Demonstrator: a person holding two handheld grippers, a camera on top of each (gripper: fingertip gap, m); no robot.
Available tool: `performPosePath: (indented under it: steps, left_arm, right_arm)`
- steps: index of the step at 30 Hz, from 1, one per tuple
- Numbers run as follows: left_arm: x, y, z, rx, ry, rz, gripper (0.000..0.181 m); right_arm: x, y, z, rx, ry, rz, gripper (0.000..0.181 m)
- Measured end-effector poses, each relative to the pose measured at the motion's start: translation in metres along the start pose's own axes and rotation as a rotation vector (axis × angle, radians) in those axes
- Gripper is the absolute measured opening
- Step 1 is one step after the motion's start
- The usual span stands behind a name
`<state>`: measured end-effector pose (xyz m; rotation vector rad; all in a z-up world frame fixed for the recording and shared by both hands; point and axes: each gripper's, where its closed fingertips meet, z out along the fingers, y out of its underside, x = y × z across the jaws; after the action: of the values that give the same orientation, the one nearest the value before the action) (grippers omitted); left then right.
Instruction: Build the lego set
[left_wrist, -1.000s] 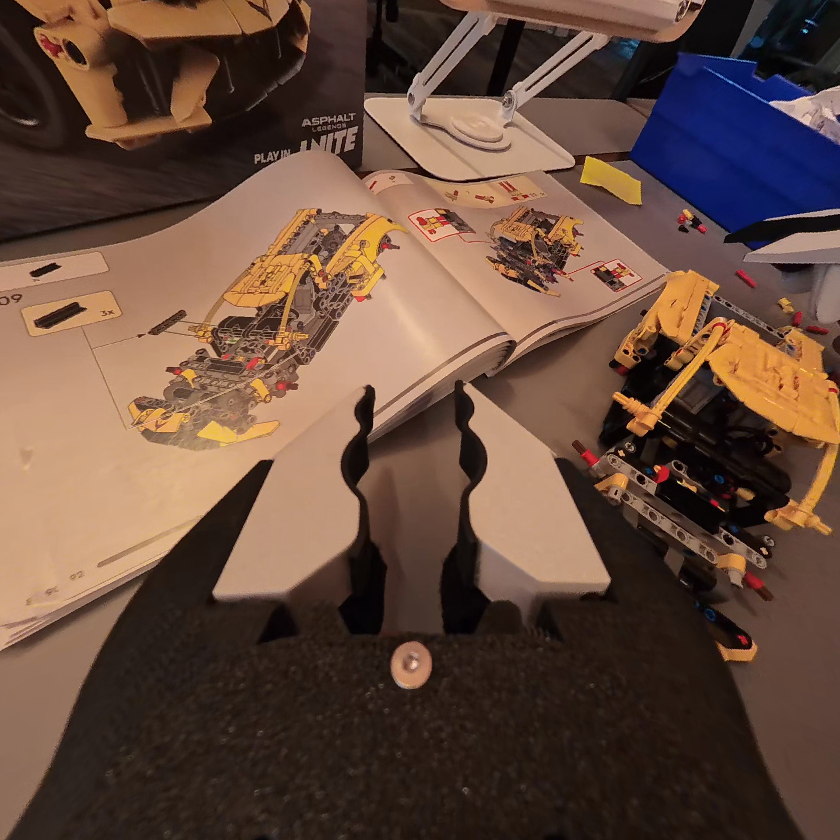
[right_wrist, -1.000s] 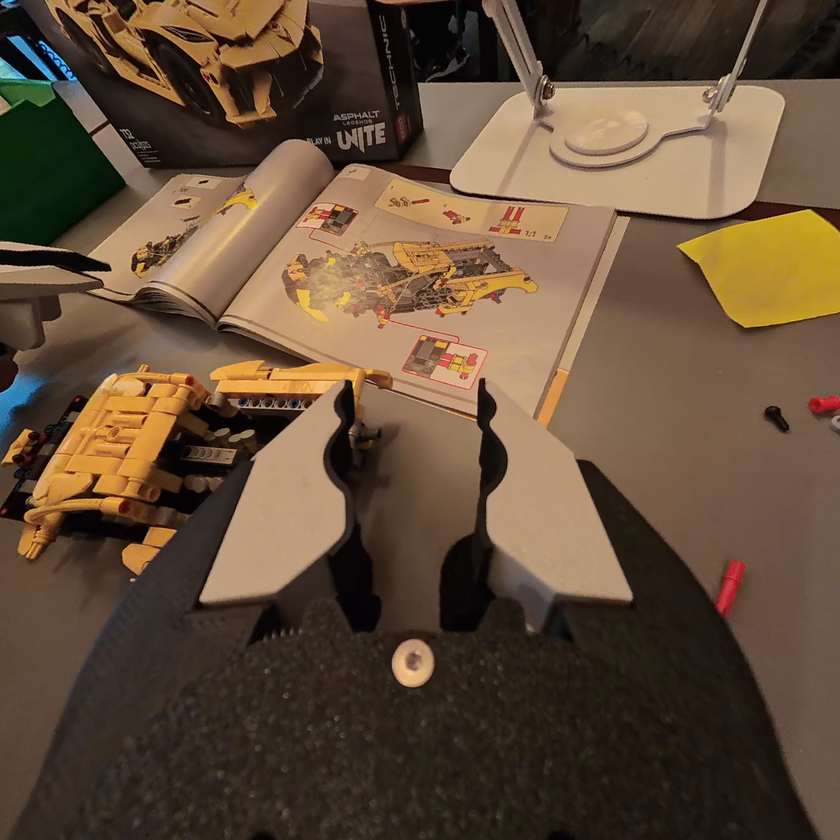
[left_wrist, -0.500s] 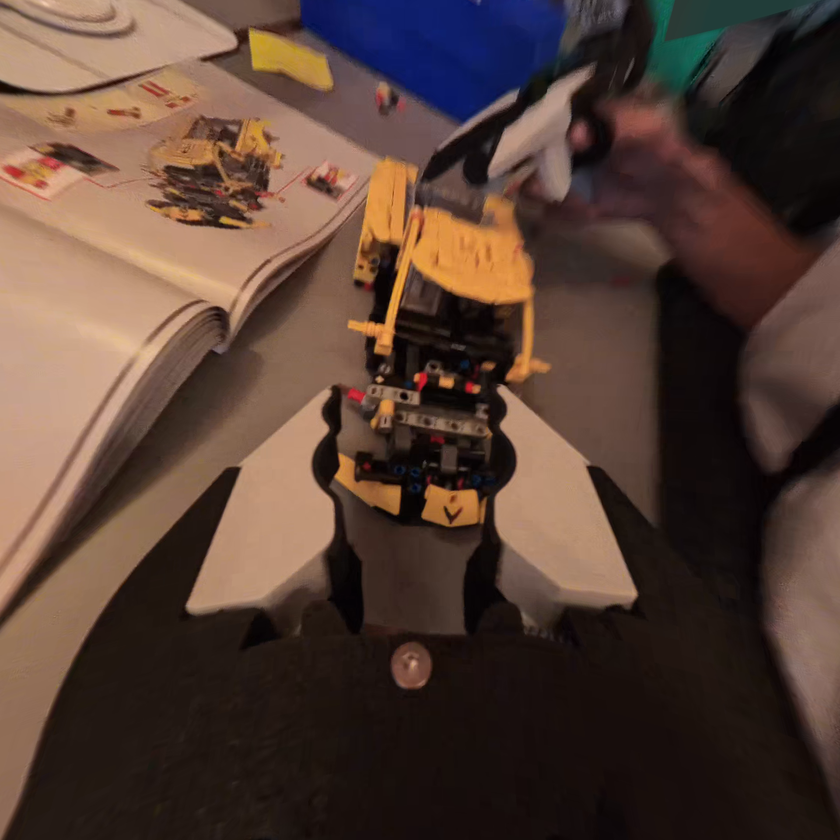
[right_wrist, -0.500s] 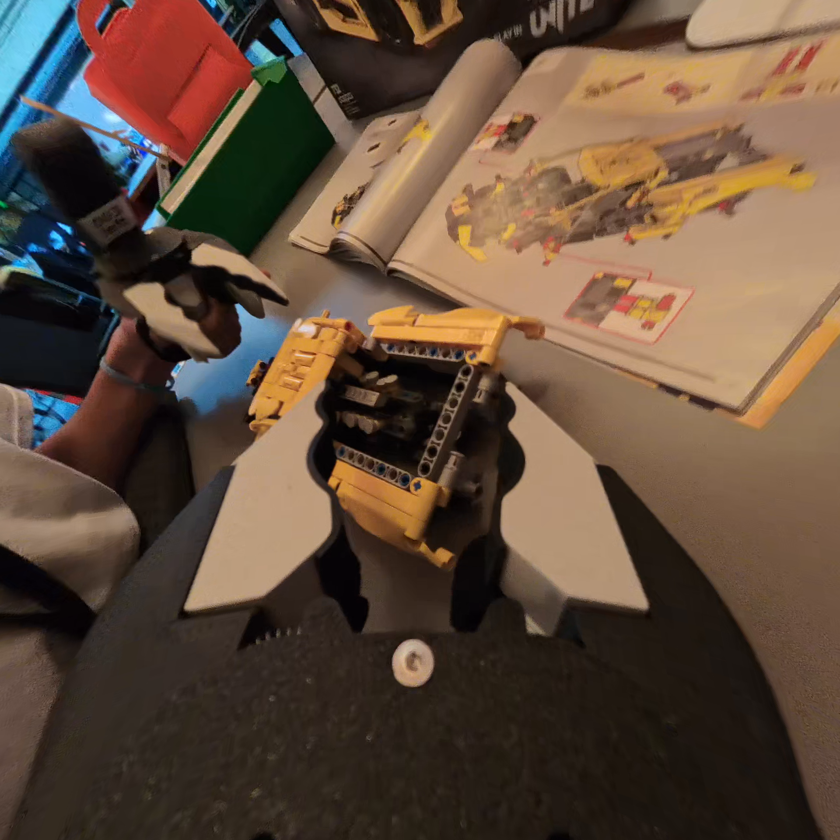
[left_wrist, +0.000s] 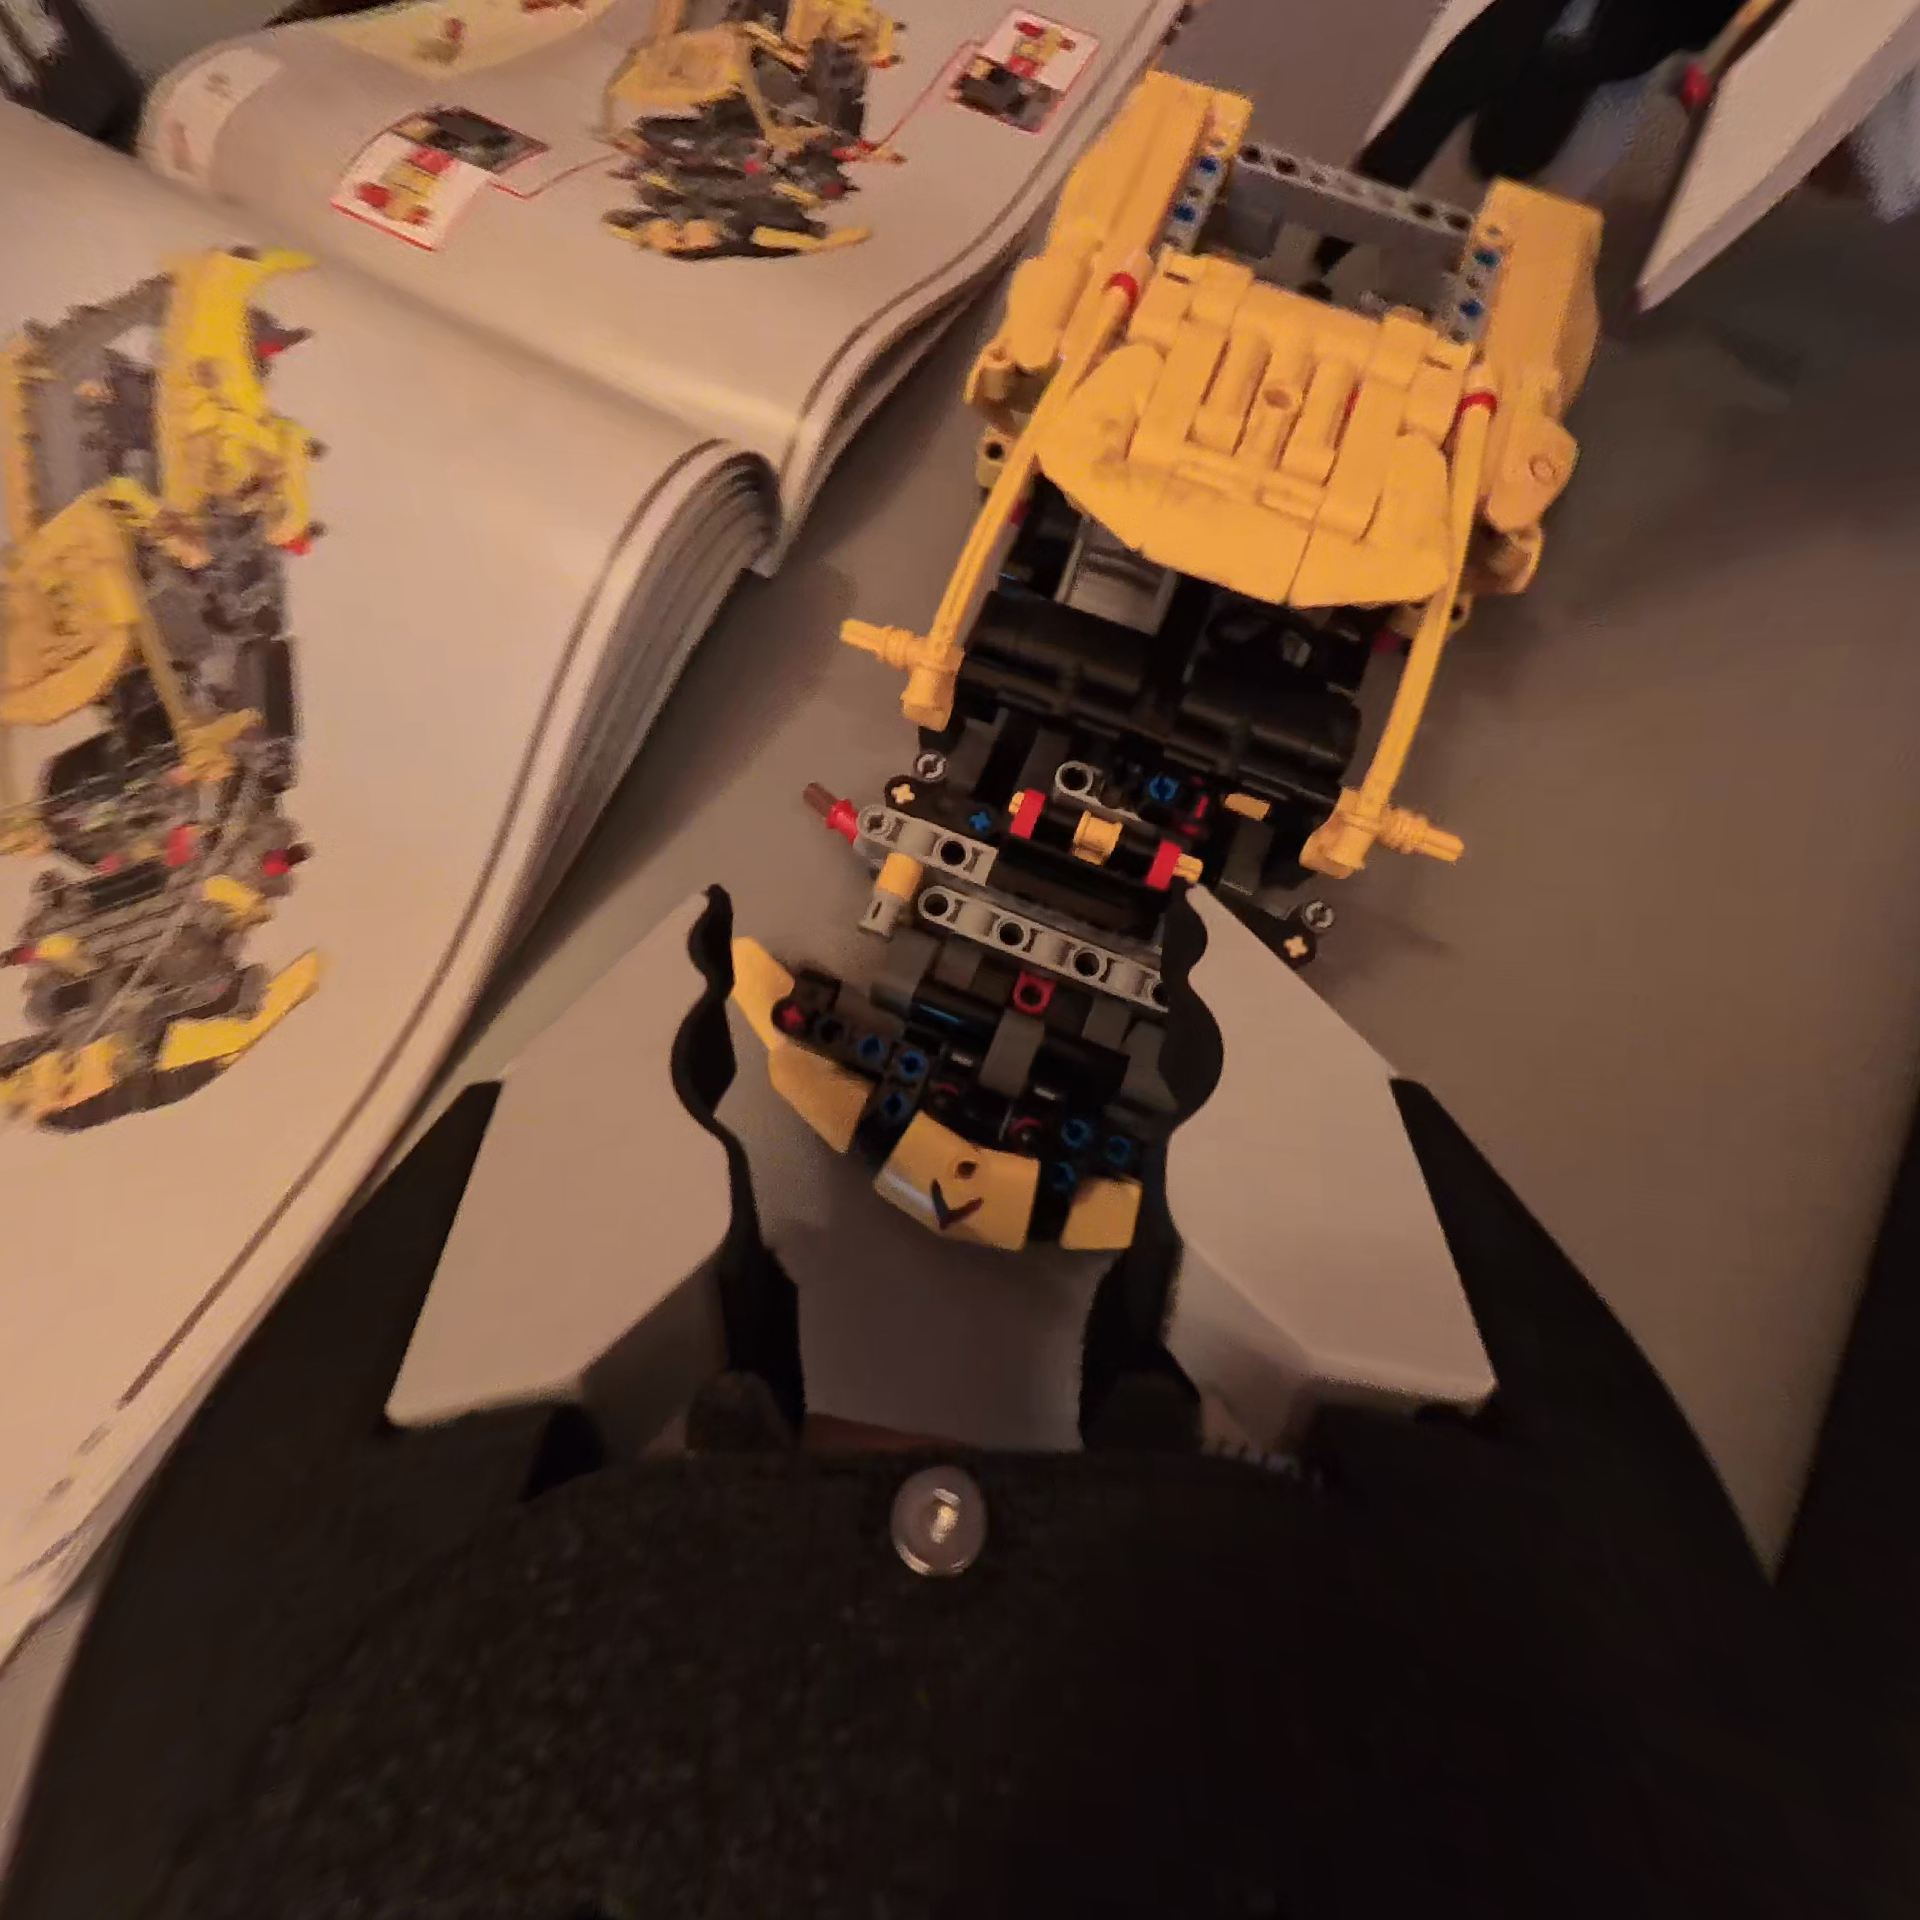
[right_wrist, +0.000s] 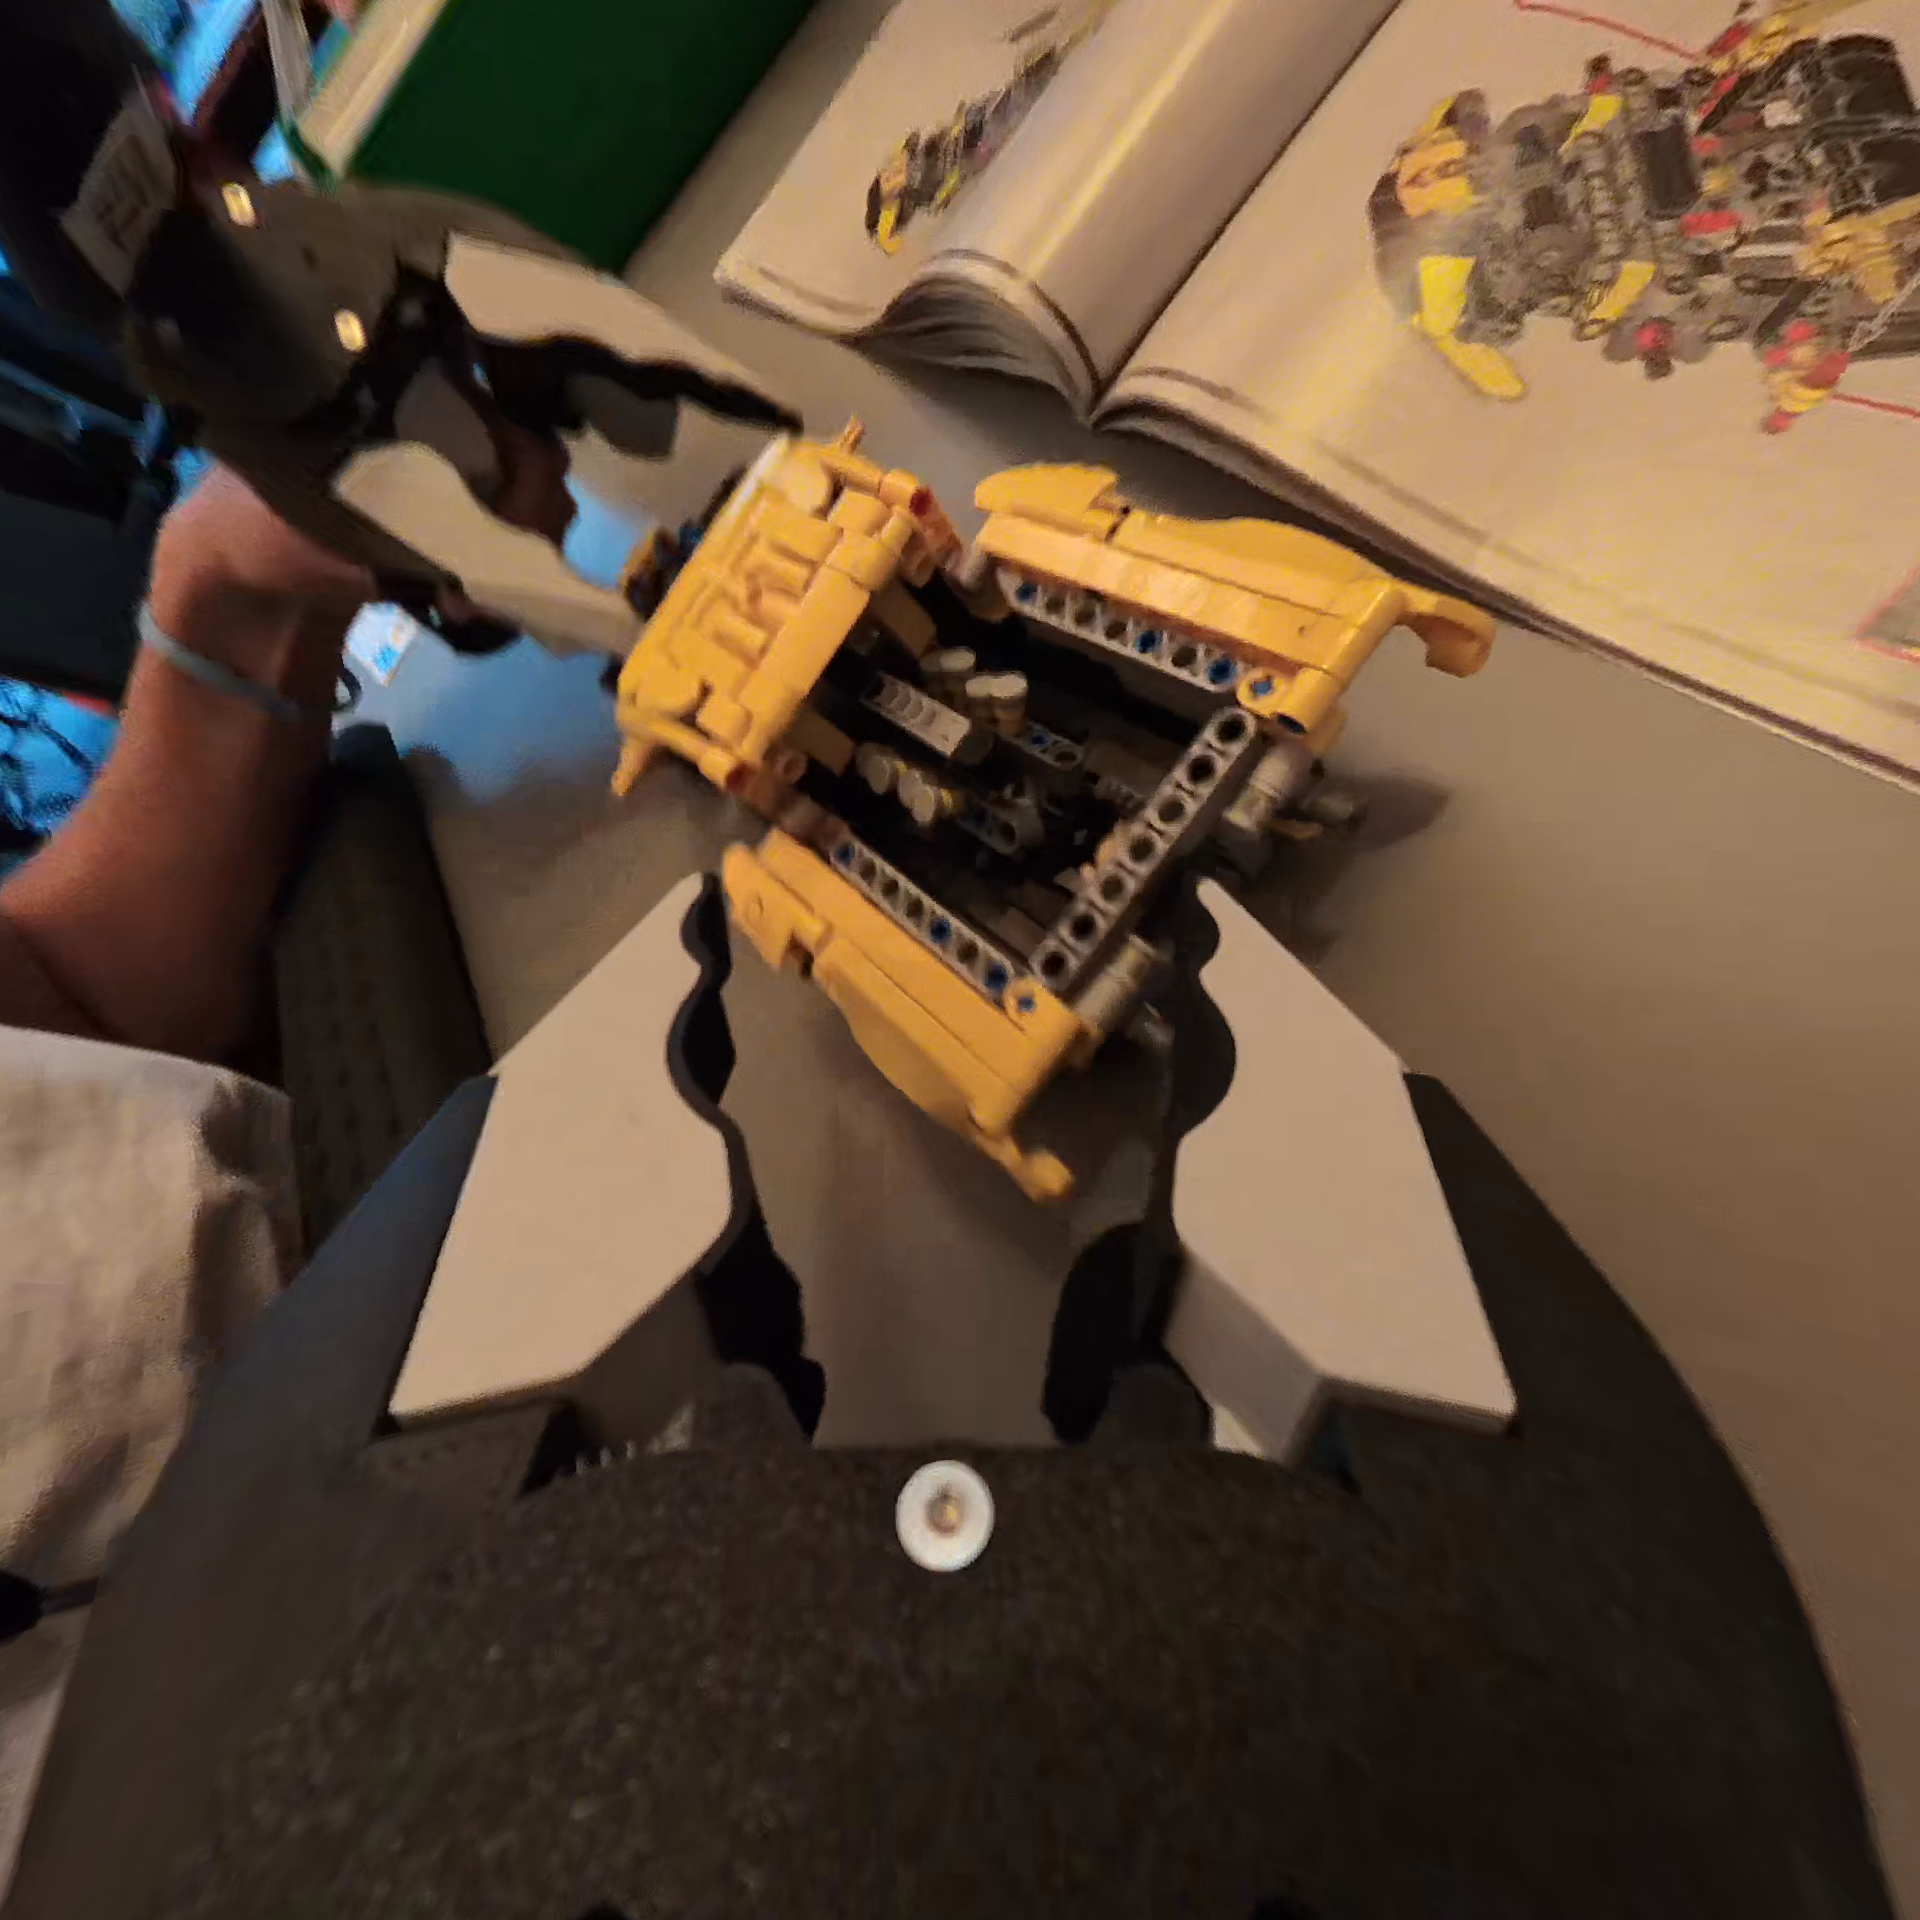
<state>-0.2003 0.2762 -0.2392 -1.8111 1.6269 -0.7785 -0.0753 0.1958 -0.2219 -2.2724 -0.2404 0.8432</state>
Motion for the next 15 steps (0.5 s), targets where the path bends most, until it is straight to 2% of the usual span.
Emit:
performPosePath:
  steps: [2,3,5,6,7,9,11,13,15]
  left_arm:
    - [-0.008,-0.008,-0.013,0.063,-0.035,-0.011,0.082]
    - [-0.011,-0.021,-0.021,0.134,-0.050,-0.040,0.079]
    - [-0.022,-0.054,-0.039,0.325,-0.100,-0.169,0.075]
    - [-0.026,-0.071,-0.047,0.428,-0.104,-0.249,0.075]
    - [-0.027,-0.085,-0.054,0.527,-0.098,-0.327,0.072]
    - [-0.027,-0.102,-0.060,0.660,-0.086,-0.458,0.069]
    - [-0.016,-0.111,-0.061,0.718,-0.021,-0.495,0.069]
    - [-0.014,-0.108,-0.057,0.688,-0.035,-0.460,0.069]
    - [-0.020,-0.100,-0.053,0.642,-0.117,-0.398,0.069]
  right_arm:
    - [0.018,0.000,-0.029,-0.015,0.111,-0.043,0.087]
    - [0.039,-0.005,-0.055,0.027,0.224,-0.071,0.079]
    - [0.106,-0.005,-0.123,0.096,0.576,-0.078,0.044]
    - [0.137,0.002,-0.152,0.099,0.718,-0.041,0.038]
    - [0.154,0.013,-0.165,0.067,0.757,0.015,0.040]
    - [0.173,0.023,-0.171,0.034,0.778,0.090,0.042]
    - [0.186,0.026,-0.173,0.029,0.852,0.087,0.039]
    - [0.194,0.032,-0.170,-0.012,0.886,0.103,0.038]
    - [0.201,0.036,-0.165,-0.037,0.904,0.110,0.036]
